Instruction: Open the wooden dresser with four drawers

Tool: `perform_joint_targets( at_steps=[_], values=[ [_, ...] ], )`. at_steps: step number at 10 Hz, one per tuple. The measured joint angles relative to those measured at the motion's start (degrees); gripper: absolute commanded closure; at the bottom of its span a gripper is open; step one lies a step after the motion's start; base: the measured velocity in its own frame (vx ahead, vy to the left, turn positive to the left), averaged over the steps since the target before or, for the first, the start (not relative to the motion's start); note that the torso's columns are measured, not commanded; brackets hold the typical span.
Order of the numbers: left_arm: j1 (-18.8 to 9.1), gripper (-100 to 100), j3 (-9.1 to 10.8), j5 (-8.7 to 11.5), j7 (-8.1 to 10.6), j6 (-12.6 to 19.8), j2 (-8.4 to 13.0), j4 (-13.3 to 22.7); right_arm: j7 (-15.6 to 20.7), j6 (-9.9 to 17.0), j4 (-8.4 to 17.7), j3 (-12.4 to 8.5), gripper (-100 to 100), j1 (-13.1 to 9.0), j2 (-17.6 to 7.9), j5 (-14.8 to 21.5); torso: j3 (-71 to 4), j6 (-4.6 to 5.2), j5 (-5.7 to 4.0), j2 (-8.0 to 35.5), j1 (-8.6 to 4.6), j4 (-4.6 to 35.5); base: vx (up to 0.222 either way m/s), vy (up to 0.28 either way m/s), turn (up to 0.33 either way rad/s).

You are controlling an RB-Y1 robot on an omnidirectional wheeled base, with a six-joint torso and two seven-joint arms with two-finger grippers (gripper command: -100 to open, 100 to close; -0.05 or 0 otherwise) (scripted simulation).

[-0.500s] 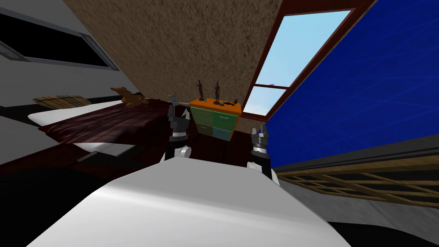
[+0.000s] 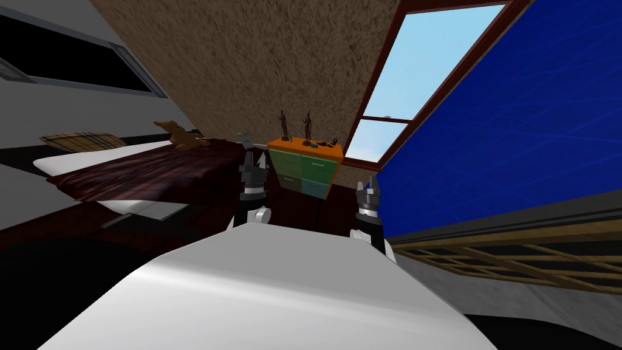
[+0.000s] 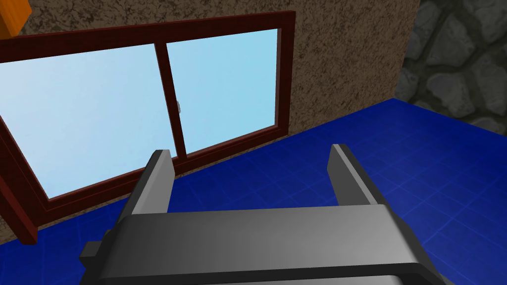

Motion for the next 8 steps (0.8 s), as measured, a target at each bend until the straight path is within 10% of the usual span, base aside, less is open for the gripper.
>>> perform_joint_targets(
  at_steps=[4, 5, 8],
  values=[
    [0.0, 0, 0.00, 0.0, 0.00, 0.0, 0.0, 0.0, 0.0, 0.0, 0.0, 0.0, 0, 0.0, 0.0, 0.0, -33.8, 0.00, 0.00, 16.9, 0.00, 16.9, 0.000, 0.000, 0.000],
    [0.0, -100, 0.00, 0.0, 0.00, 0.0, 0.0, 0.0, 0.0, 0.0, 0.0, 0.0, 0, 0.0, 0.0, 0.0, -42.3, 0.00, 0.00, 21.2, 0.00, 21.1, 0.021, -0.008, -0.011],
    [-0.4, -100, -0.06, -0.1, -0.04, 0.1, 3.9, 1.2, 0.0, 0.0, 0.0, 0.0, 0, 0.0, 0.0, 0.0, -47.7, 0.00, -0.01, 23.7, -0.03, 23.7, 0.056, -0.021, -0.018]
  ],
)
